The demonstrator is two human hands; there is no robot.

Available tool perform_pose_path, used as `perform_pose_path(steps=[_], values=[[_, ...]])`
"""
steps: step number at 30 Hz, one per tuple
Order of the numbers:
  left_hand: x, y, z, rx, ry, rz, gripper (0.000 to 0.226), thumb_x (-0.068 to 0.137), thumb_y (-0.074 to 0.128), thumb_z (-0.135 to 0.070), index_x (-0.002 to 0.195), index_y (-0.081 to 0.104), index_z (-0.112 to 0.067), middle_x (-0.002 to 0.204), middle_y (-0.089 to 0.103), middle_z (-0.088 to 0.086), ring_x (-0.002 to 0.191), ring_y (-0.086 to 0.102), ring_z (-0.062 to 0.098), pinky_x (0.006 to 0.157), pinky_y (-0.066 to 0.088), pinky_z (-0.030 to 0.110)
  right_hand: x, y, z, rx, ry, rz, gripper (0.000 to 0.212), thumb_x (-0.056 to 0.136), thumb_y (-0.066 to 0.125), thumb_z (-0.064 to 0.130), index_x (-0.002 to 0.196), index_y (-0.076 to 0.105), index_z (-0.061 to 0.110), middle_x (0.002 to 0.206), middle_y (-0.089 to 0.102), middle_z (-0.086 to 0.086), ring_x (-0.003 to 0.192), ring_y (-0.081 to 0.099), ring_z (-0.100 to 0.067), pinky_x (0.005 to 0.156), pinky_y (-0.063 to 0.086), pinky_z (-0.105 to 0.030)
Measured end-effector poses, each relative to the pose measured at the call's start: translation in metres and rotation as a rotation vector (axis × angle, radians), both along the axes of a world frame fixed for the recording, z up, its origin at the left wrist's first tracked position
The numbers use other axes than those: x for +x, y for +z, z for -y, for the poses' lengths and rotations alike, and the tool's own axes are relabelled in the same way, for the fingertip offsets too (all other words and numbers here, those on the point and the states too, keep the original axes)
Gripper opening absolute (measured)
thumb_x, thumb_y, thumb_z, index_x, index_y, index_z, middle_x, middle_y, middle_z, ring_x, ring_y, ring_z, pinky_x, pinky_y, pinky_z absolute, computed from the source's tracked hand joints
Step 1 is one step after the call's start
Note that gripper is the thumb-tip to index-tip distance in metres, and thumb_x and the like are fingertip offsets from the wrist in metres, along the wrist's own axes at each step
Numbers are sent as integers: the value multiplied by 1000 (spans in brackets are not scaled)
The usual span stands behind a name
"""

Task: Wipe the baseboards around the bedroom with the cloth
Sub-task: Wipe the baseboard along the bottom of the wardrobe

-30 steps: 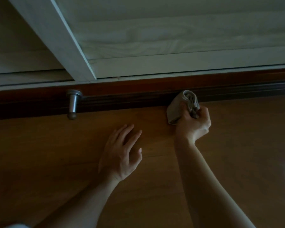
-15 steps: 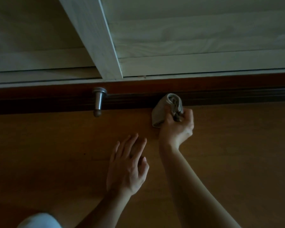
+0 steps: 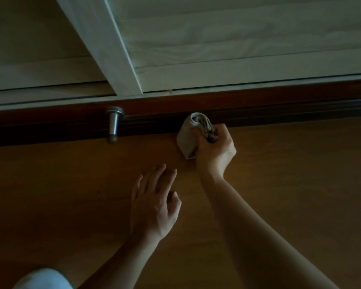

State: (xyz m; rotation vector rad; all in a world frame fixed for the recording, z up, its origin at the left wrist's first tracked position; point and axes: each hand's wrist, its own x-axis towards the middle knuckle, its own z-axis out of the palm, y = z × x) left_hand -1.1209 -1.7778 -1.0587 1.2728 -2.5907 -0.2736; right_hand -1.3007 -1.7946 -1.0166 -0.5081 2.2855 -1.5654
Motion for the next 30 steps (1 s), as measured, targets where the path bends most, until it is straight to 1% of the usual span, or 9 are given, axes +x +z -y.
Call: perform_pose_path(steps=[1, 3, 6, 9, 11, 15, 22, 27, 30], values=[[-9, 2, -1, -7, 19, -1, 52, 92, 47, -41, 139, 59, -22, 145, 54, 7, 135, 45, 24, 113, 37, 56, -10, 1, -5, 15, -7, -8, 22, 88, 77, 27, 83, 57, 21, 85, 63, 8, 76, 59, -3, 61, 47, -12], [-36, 8, -5, 5, -21, -8, 53, 92, 47, -42, 139, 59, -22, 142, 56, 5, 131, 49, 22, 114, 36, 54, -29, 3, -14, 33, -9, -21, 22, 87, 78, 25, 82, 56, 20, 86, 63, 7, 77, 59, -4, 61, 46, -11], [-87, 11, -20, 93, -130, -66, 53, 92, 47, -41, 142, 55, -25, 144, 53, 0, 135, 47, 16, 117, 34, 52, -53, 5, -28, 30, -26, -33, 22, 87, 78, 24, 82, 57, 19, 87, 63, 5, 78, 59, -4, 62, 45, -8], [-116, 9, -30, 113, -94, -47, 54, 93, 45, -46, 144, 53, -29, 147, 50, -3, 141, 39, 16, 121, 27, 49, -75, 4, -41, 24, -37, -56, 21, 88, 77, 24, 85, 59, 15, 87, 64, 2, 78, 60, -9, 64, 50, -18], [-119, 6, -32, 72, -85, 19, 56, 96, 40, -50, 147, 50, -30, 152, 47, -1, 144, 37, 18, 123, 22, 46, -90, 4, -48, 38, -35, -72, 21, 88, 77, 25, 86, 59, 14, 88, 64, 2, 79, 61, -10, 65, 51, -22], [-117, 5, -31, 67, -91, 88, 58, 99, 32, -56, 149, 47, -32, 159, 40, -1, 147, 33, 19, 123, 19, 46, -111, 6, -59, 56, -37, -86, 22, 88, 77, 25, 85, 59, 12, 87, 63, 0, 77, 59, -12, 63, 44, -18], [-119, 7, -30, 65, -90, 126, 58, 97, 33, -56, 149, 46, -35, 158, 40, 0, 146, 36, 22, 121, 22, 49, -122, 7, -65, 81, -65, -113, 23, 89, 75, 21, 81, 55, 14, 85, 60, 1, 70, 51, -6, 62, 38, -13], [-122, 6, -31, 73, -76, 155, 59, 95, 33, -58, 151, 39, -40, 161, 36, -2, 148, 32, 23, 120, 23, 50, -121, 6, -66, 95, -94, -170, 23, 89, 74, 17, 80, 53, 16, 82, 58, 1, 66, 47, 0, 61, 38, -8], [-121, 4, -30, 44, -84, 155, 60, 95, 33, -57, 151, 41, -39, 161, 37, -1, 148, 31, 23, 120, 25, 52, -120, 5, -66, 90, -96, -185, 24, 89, 75, 20, 81, 52, 17, 82, 56, 5, 66, 47, 1, 63, 38, -8]])
